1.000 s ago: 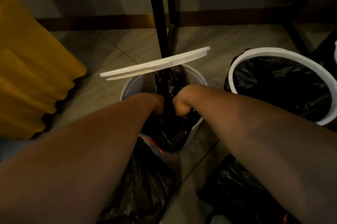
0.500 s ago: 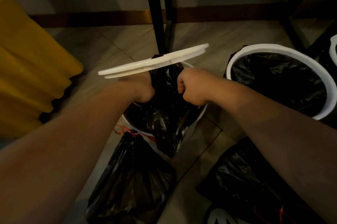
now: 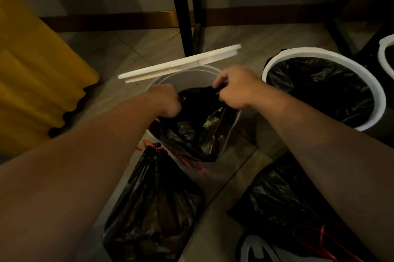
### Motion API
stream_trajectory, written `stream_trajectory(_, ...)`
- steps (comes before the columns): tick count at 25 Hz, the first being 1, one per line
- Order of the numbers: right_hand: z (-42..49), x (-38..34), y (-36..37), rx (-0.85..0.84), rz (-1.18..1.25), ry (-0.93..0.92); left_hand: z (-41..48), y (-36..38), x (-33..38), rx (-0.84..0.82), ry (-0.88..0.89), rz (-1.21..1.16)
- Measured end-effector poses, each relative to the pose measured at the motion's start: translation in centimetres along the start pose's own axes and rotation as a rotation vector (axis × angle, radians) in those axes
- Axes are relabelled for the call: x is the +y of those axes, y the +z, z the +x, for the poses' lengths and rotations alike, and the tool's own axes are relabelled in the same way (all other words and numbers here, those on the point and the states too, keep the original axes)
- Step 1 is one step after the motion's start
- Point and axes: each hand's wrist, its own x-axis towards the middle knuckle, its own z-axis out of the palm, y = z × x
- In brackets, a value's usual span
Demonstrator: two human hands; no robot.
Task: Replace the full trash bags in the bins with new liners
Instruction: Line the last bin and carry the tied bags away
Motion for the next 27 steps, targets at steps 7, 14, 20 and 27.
stream_trajectory(7,-3.7,2.9,1.3,0.186,0.364,0.075,-7.8,1.2,-3.1,0.187,-0.074,-1.171)
stream_trajectory(14,-5.0,4.0,1.4,0.288,0.239,0.131,-10.4,5.0,-5.6,0.381,0.028,-0.74)
stream_trajectory(20,-6.5,5.8,3.3,0.198,0.219,0.128,-12.0,8.1,-5.9,0.309,0.193,-0.925)
stream_trajectory(27,-7.6,6.3,4.5,0.134,0.335,0.092,-11.9,9.2,-4.4,0.528,0.077,-0.756)
